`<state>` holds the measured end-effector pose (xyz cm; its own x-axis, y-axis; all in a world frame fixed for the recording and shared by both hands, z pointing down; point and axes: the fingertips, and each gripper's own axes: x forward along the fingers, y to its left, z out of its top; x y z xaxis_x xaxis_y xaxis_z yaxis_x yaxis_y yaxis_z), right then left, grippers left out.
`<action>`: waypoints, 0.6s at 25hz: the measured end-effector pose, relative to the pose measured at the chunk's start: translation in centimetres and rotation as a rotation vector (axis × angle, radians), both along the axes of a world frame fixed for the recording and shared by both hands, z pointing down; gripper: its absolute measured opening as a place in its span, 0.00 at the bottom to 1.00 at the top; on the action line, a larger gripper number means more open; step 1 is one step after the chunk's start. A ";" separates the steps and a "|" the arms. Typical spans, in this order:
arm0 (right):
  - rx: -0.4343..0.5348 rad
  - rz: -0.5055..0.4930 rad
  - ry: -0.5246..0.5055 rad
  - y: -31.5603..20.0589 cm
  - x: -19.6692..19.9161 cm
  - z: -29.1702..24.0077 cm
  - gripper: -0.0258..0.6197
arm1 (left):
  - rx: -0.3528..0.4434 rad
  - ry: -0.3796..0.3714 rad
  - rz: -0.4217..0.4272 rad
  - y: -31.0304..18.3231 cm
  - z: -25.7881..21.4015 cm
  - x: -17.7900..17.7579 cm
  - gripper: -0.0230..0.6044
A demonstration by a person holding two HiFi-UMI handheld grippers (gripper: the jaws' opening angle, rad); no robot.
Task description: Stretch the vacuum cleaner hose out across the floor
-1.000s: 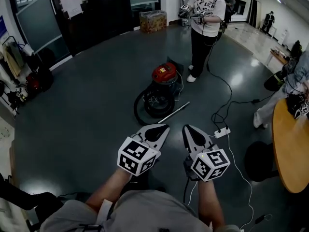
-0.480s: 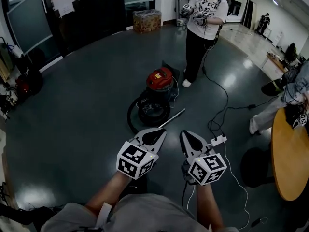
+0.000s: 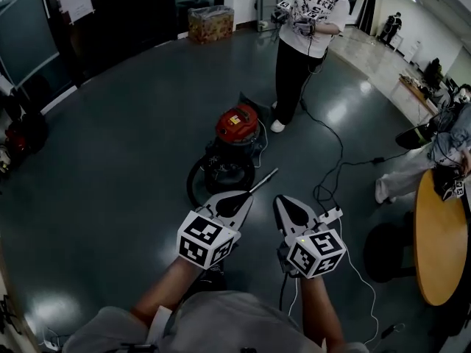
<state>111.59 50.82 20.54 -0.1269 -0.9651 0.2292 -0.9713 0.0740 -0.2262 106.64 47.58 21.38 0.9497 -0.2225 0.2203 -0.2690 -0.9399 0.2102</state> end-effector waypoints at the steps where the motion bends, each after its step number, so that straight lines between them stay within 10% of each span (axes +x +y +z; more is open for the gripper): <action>1: -0.008 0.005 0.003 -1.1 0.1 0.1 0.05 | -0.005 -0.002 0.007 -1.1 0.2 0.1 0.05; 15: -0.102 0.045 0.004 -11.0 1.2 2.6 0.05 | -0.045 -0.044 0.075 -10.4 2.4 1.0 0.05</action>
<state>112.82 39.87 23.09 -0.0828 -0.9415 0.3266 -0.9740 0.0071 -0.2266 107.63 37.16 23.83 0.9524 -0.1404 0.2706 -0.2085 -0.9476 0.2422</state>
